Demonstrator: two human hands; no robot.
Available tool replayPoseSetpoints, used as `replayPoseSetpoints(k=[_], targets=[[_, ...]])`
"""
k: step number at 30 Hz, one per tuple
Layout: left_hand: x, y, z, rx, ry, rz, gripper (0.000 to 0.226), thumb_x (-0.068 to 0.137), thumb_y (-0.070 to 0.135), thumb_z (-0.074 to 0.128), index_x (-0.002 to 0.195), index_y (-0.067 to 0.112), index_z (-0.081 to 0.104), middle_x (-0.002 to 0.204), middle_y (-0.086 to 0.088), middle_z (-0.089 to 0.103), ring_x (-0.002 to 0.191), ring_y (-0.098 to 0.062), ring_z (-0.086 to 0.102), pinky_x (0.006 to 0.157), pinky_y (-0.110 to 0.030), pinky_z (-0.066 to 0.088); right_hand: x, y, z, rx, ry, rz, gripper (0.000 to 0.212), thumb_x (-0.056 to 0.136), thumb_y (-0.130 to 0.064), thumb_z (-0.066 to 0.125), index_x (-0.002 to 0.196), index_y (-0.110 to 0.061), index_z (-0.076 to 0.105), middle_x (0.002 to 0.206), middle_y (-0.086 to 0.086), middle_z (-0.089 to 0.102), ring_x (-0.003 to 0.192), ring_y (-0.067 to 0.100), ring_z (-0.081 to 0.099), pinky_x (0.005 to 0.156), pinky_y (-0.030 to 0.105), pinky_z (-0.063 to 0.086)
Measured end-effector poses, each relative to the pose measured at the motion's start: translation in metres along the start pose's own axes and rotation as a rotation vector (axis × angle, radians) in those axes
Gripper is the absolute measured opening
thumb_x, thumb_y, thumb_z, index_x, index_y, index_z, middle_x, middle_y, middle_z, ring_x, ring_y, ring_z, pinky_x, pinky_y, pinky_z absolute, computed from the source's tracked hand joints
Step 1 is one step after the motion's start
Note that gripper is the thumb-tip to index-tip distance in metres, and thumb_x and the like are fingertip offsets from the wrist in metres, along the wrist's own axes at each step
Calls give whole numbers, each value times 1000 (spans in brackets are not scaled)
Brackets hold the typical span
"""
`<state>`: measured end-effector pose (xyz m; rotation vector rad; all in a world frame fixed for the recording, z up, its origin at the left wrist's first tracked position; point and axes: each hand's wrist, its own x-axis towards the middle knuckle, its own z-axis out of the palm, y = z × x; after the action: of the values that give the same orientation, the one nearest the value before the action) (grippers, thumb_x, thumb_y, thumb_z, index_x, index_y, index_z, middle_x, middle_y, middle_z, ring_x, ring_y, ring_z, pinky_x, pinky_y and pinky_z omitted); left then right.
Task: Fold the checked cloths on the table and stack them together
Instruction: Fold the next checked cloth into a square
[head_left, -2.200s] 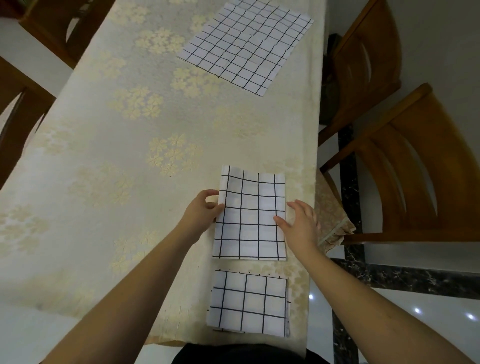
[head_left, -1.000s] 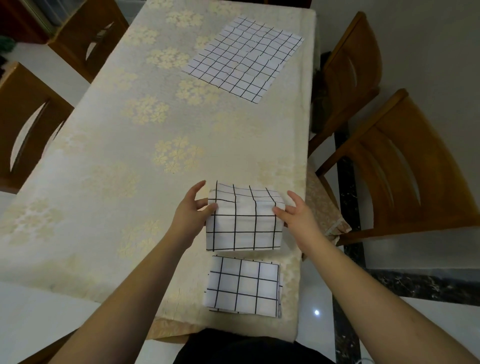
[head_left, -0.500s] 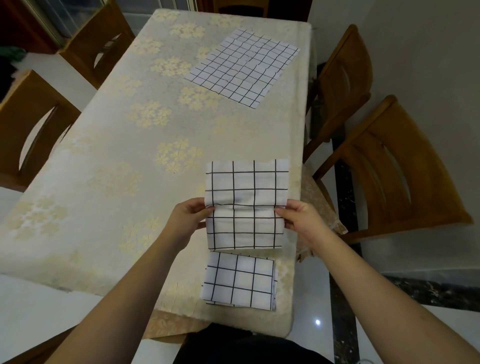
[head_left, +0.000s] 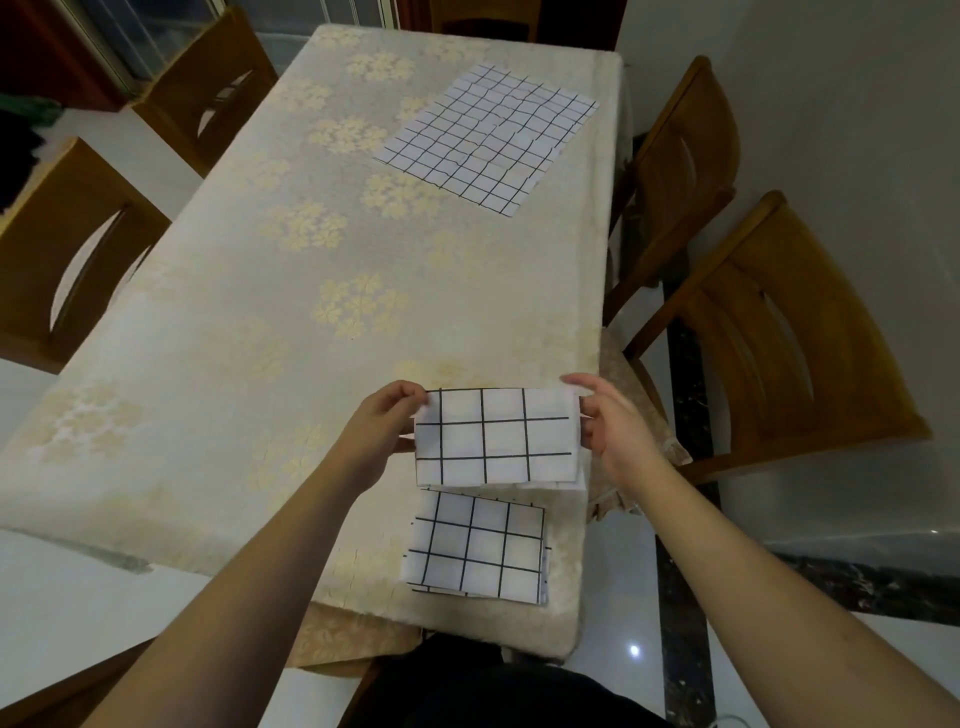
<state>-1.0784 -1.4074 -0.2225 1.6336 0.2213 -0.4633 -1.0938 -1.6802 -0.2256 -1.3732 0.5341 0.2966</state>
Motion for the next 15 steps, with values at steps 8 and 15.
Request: replayPoseSetpoints(k=[8, 15], targets=[[-14, -4, 1, -49, -60, 105, 41, 93, 5, 62, 123, 31, 52, 126, -4, 62, 97, -22, 68, 79, -44, 58, -16, 16, 1, -93, -114, 79, 23, 93, -17, 62, 112, -3, 67, 102, 11, 74, 82, 16, 73, 67, 27, 59], [-45, -11, 17, 26, -2, -166, 37, 94, 34, 61, 123, 10, 62, 111, -16, 70, 96, -25, 70, 84, -38, 59, -46, 28, -9, -23, -30, -18, 13, 92, -12, 63, 104, -9, 67, 96, 8, 73, 81, 17, 72, 68, 25, 60]])
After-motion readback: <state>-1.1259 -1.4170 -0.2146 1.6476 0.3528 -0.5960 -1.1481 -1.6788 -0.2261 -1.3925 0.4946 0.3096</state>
